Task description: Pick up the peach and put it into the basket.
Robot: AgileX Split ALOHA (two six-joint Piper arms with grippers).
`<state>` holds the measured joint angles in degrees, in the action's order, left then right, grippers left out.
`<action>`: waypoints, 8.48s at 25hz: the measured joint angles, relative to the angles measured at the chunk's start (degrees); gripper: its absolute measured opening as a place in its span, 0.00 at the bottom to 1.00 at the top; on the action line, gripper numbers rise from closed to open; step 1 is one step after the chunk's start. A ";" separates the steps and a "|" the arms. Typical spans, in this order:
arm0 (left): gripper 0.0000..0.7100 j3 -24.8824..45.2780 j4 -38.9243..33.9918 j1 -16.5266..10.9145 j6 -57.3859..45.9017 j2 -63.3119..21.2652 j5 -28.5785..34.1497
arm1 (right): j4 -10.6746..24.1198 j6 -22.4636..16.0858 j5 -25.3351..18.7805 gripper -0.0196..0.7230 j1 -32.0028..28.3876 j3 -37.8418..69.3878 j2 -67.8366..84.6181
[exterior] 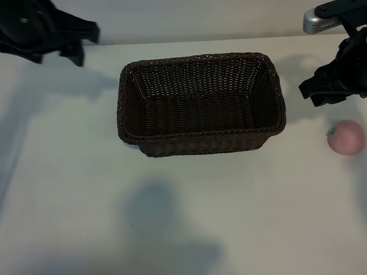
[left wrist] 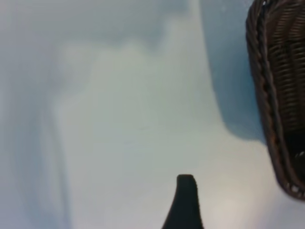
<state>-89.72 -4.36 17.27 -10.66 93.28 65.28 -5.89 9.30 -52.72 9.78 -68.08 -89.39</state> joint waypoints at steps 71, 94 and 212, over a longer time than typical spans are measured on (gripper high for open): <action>0.84 60.46 4.36 -19.31 10.66 -93.79 -3.88 | 7.27 -14.32 6.94 0.73 -5.61 0.00 -10.79; 0.84 60.46 4.36 -19.31 10.66 -93.79 -3.92 | 6.77 -14.67 10.06 0.72 -10.06 2.36 -19.89; 0.84 60.46 4.36 -19.31 10.66 -93.79 -3.92 | 4.68 -8.17 -17.27 0.72 -17.73 -42.31 -22.25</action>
<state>-29.26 0.00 -2.05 0.00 -0.51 61.35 -1.21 1.13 -69.99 -7.95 -110.39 -111.64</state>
